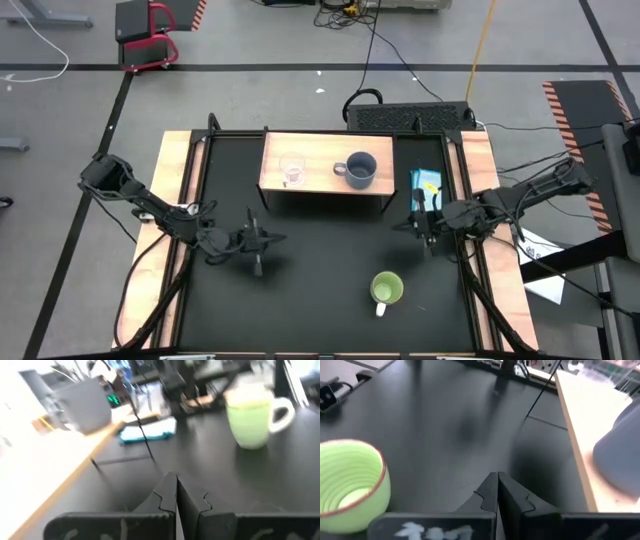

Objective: Stack small to large cups/mugs on shelf
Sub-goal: Put the gray mug on the shelf

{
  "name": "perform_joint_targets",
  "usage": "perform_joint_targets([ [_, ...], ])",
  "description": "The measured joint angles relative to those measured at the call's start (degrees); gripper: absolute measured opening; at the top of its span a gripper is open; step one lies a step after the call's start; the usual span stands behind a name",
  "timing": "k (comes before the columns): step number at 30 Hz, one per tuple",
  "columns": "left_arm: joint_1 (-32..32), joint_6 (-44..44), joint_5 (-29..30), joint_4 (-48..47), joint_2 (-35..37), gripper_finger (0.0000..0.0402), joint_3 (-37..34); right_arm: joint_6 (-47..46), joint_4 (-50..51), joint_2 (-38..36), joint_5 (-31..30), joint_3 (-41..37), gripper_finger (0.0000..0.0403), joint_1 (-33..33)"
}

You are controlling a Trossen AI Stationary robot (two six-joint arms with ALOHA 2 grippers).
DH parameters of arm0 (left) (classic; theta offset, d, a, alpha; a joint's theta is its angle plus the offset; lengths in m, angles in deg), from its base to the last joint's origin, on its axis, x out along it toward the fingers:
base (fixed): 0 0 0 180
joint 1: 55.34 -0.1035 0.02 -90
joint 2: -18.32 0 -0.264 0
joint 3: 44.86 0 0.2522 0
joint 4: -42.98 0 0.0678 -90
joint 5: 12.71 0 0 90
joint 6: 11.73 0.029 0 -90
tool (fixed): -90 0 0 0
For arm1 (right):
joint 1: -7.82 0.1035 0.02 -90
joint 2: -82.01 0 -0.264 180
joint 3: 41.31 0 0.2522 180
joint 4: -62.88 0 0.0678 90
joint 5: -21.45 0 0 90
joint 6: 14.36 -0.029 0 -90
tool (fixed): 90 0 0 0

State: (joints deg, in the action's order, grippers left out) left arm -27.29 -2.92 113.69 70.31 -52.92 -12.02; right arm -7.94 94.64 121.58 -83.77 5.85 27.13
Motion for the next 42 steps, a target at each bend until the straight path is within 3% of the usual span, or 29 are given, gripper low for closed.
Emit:
perform_joint_targets([
  [5,-0.43,1.73,2.53,8.66,0.0,0.0008,0.24,-1.21,0.2,-2.17,0.0,-2.52,0.0,-0.07],
  [9,-2.44,2.57,2.65,8.3,1.27,0.0008,3.16,-1.2,0.25,-3.15,0.0,-3.18,0.0,-0.07],
  [24,-15.32,-0.26,-12.53,-33.33,2.67,0.0008,31.16,-1.59,4.48,-3.59,0.01,-3.35,0.0,-0.07],
  [29,-19.6,-1.2,-14.41,-43.52,2.67,0.0008,38.69,-2.29,4.68,-3.59,0.02,-3.35,0.0,-0.07],
  [33,-23.3,-2.99,-14.48,-47.74,2.67,0.0008,42.97,-2.29,4.98,-3.59,0.04,-3.35,0.0,-0.07],
  [42,-29.69,0.14,-14.49,-46.53,2.12,0.0008,47.42,-2.73,4.98,-3.59,0.11,-3.35,0.0,-0.07],
])
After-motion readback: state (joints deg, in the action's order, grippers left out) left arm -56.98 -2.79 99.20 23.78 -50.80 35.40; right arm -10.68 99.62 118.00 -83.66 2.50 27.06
